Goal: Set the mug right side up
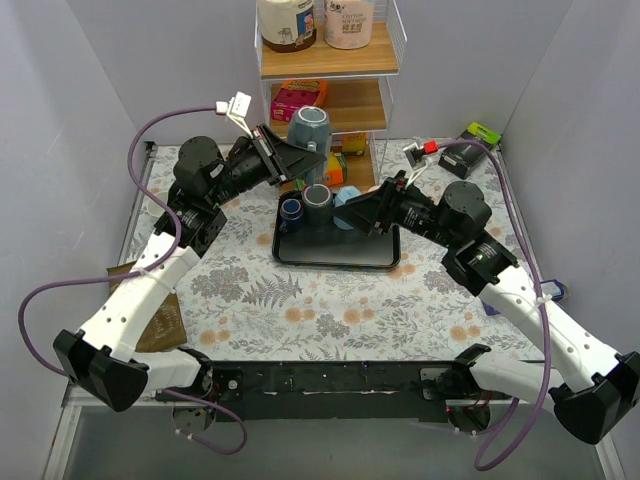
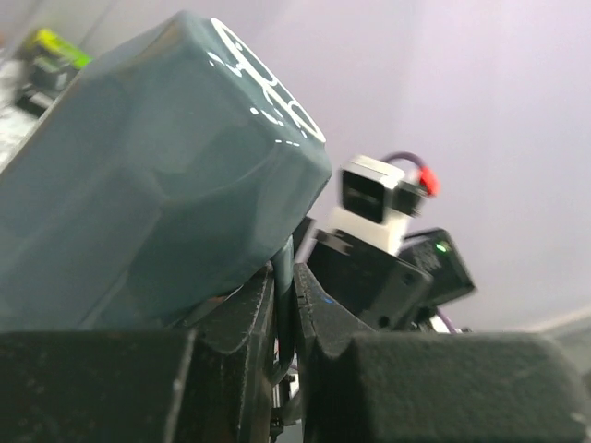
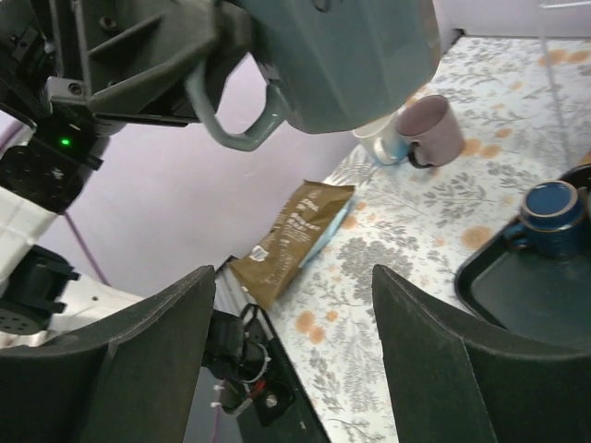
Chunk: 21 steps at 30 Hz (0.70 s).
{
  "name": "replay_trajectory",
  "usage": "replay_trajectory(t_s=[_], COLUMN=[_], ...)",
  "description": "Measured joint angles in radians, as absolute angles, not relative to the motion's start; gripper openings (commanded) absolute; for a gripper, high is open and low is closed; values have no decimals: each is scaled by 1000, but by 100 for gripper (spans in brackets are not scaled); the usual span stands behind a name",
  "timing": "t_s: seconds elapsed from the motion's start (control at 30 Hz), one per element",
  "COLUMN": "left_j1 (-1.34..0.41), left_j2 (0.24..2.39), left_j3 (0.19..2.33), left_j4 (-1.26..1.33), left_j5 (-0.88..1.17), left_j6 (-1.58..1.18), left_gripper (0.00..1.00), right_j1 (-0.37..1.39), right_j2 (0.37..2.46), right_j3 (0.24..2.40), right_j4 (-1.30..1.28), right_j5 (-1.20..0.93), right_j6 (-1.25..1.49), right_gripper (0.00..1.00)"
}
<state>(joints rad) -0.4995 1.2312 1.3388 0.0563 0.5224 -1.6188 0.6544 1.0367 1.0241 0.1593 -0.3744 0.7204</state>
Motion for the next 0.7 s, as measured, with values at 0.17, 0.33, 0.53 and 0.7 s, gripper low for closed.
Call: replay_trajectory(t_s=[0.17,0.33,0.53,0.7], left_j1=[-500,-499,-500,-500], left_j2=[1266,1290,1292,1292], left_j3=[1372,1374,1374,1374], left_j4=[-120,-229,-281,-286], left_j5=[397,323,313,310], left_j6=[-1634,-1684,-1737,-1760], left_gripper=[0,0,0,0], right_j1=[657,665,676,688], right_j2=[1023,1047,1158,1208], right_j3=[1048,1074,1146,1158], right_j4=[77,98,155,166], right_j5=[-313,-294,-325,-344], right_j6=[608,521,493,493], right_gripper=[73,68,65,66])
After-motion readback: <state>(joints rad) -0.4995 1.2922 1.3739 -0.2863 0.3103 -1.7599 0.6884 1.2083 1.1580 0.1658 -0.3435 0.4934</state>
